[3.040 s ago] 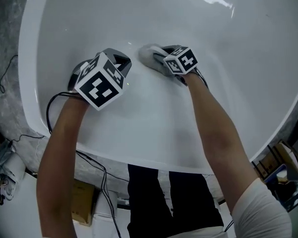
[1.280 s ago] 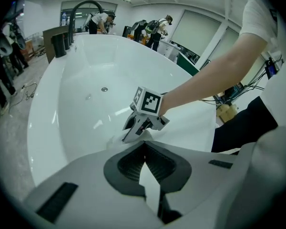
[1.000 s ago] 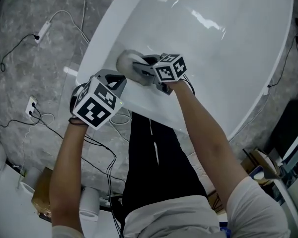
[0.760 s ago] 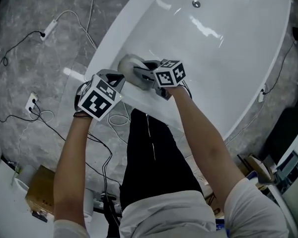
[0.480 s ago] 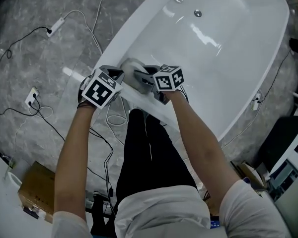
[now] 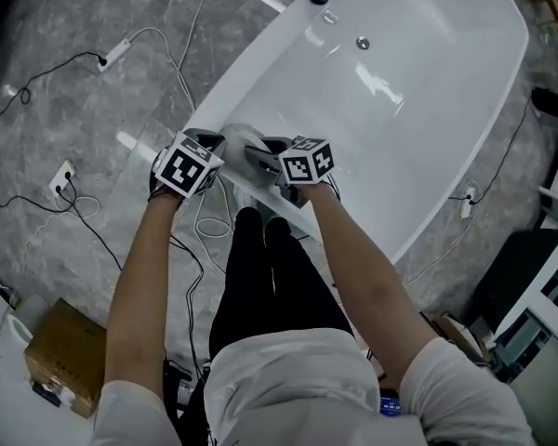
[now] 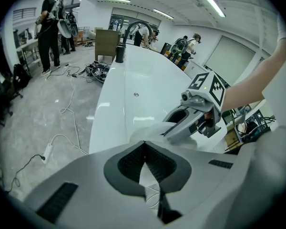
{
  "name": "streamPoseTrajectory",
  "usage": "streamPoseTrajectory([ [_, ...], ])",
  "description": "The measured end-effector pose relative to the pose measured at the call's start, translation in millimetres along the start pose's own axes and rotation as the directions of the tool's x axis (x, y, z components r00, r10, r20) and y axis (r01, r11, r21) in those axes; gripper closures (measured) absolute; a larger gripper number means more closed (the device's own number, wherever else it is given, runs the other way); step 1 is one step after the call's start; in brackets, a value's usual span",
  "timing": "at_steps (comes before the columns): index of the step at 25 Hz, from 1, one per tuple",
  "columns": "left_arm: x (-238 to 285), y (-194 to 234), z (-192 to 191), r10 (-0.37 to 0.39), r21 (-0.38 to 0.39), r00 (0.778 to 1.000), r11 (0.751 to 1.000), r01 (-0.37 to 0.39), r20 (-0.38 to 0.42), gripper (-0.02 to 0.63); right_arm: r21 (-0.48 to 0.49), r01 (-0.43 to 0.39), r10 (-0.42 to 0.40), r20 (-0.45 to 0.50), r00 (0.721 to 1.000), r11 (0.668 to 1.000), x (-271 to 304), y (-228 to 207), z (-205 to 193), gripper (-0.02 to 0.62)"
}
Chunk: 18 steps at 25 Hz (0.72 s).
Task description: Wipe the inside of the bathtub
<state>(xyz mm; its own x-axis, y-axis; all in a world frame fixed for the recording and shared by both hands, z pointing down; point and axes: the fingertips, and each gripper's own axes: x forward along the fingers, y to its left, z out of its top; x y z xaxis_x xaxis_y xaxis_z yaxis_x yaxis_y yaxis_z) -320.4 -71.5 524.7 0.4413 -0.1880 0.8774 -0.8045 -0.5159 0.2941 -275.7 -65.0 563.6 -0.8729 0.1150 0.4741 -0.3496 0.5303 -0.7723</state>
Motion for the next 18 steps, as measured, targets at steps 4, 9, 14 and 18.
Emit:
streamPoseTrajectory([
  [4, -17.1, -11.1, 3.4, 0.000, -0.013, 1.000, 1.000, 0.000, 0.015, 0.595, -0.009, 0.001, -0.001, -0.012, 1.000, 1.000, -13.9, 23.0, -5.3, 0.503],
  [9, -32.8, -31.2, 3.6, -0.009, -0.021, 1.000, 1.000, 0.010, 0.025, 0.595, -0.040, 0.019, -0.021, -0.033, 0.999, 0.999, -30.3, 45.9, -23.6, 0.503],
  [14, -48.5, -50.4, 6.5, -0.021, -0.020, 0.999, 1.000, 0.022, 0.037, 0.595, 0.013, 0.080, -0.080, 0.030, 0.996, 0.997, -59.4, 58.0, -36.0, 0.503],
  [18, -60.0, -69.3, 10.8, -0.034, -0.022, 0.997, 0.999, 0.036, 0.063, 0.595, 0.027, 0.120, -0.122, 0.082, 0.989, 0.992, -87.4, 76.9, -40.1, 0.503],
])
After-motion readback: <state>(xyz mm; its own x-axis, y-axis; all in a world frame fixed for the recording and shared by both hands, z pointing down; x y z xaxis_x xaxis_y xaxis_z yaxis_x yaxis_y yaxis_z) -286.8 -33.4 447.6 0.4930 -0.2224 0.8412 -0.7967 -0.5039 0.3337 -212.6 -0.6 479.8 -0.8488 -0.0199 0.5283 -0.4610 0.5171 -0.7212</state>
